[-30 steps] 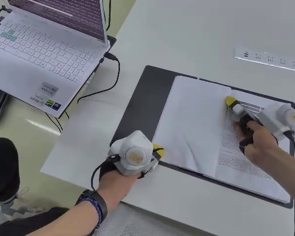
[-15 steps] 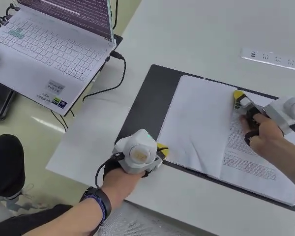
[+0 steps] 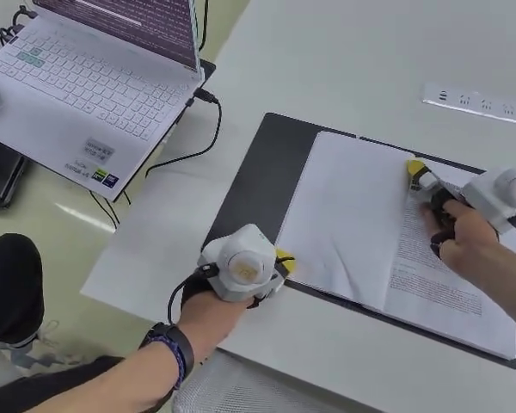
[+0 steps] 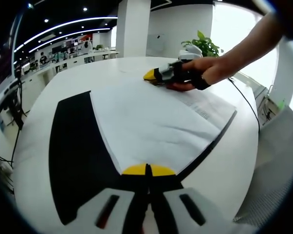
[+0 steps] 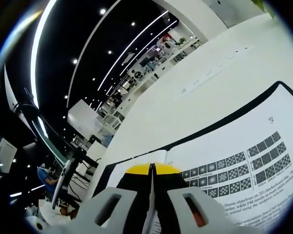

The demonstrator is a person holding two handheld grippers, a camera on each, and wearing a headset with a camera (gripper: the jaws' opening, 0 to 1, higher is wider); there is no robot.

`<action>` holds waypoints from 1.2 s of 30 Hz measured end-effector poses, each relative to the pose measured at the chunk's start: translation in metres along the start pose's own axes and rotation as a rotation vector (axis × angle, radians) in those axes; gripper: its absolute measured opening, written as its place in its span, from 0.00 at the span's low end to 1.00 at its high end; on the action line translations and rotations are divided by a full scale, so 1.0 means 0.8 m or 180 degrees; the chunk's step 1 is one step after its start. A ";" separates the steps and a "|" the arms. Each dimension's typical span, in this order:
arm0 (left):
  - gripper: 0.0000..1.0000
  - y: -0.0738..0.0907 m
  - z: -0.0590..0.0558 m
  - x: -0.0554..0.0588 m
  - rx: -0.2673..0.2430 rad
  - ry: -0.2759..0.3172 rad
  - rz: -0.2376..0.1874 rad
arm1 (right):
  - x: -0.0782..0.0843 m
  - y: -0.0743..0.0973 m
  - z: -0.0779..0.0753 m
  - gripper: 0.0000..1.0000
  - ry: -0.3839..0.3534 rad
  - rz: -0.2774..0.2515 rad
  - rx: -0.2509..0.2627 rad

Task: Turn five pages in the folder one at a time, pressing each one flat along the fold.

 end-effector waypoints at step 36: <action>0.00 -0.002 0.000 0.003 0.0028 -0.0011 -0.0021 | 0.071 0.075 0.011 0.00 0.0390 0.0308 -0.0356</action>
Point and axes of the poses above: the centre of the closed fingertips' face, and the gripper's own axes: y roughly backward along the fingers, z roughly to its left, x roughly out of its underside, the point moved 6 cm from there along y, roughly backward along the fingers, and after that the axes turned 4 degrees about x, right-handed, at the moved point
